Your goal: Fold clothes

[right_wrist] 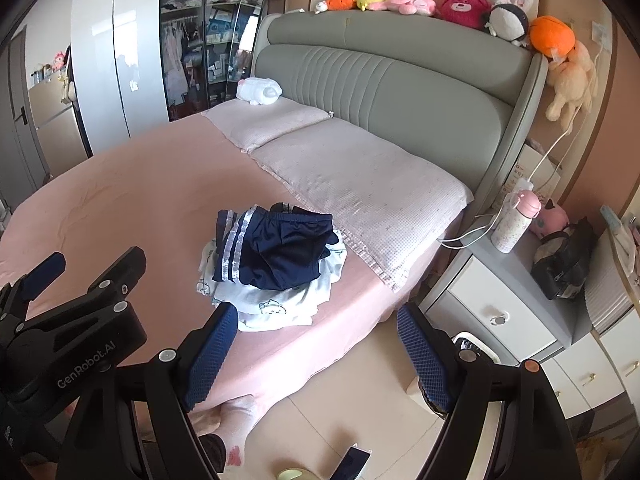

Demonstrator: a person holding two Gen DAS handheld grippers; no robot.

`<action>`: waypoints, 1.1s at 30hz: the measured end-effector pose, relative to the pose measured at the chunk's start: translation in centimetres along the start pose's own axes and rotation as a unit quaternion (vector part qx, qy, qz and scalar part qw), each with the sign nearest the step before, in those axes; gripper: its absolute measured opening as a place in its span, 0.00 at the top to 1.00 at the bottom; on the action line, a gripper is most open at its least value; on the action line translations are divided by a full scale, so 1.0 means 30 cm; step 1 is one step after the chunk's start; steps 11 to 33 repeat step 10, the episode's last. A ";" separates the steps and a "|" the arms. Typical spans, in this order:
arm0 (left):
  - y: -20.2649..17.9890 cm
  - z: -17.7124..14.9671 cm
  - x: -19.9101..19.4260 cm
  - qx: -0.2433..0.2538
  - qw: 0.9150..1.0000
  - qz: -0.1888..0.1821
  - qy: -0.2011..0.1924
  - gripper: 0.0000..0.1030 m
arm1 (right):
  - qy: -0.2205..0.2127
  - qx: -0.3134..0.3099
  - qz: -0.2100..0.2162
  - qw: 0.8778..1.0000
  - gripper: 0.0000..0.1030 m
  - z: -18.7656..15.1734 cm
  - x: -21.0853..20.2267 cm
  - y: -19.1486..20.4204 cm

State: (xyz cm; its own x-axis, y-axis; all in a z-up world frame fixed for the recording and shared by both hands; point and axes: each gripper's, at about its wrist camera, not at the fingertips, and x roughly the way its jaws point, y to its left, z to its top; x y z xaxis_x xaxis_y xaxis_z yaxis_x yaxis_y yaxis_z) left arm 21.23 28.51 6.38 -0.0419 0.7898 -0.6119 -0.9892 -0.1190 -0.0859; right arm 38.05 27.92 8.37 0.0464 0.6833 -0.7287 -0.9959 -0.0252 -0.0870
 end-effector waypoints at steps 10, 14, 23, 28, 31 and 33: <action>-0.023 -0.010 -0.001 0.013 1.000 -0.013 -0.003 0.00 | 0.010 0.010 -0.001 1.000 0.21 -0.016 0.005 -0.038; -0.023 -0.010 -0.001 0.013 1.000 -0.013 -0.003 0.00 | 0.010 0.010 -0.001 1.000 0.21 -0.016 0.005 -0.038; -0.023 -0.010 -0.001 0.013 1.000 -0.013 -0.003 0.00 | 0.010 0.010 -0.001 1.000 0.21 -0.016 0.005 -0.038; -0.023 -0.010 -0.001 0.013 1.000 -0.013 -0.003 0.00 | 0.010 0.010 -0.001 1.000 0.21 -0.016 0.005 -0.038; -0.023 -0.010 -0.001 0.013 1.000 -0.013 -0.003 0.00 | 0.010 0.010 -0.001 1.000 0.21 -0.016 0.005 -0.038; -0.023 -0.010 -0.001 0.013 1.000 -0.013 -0.003 0.00 | 0.010 0.010 -0.001 1.000 0.21 -0.016 0.005 -0.038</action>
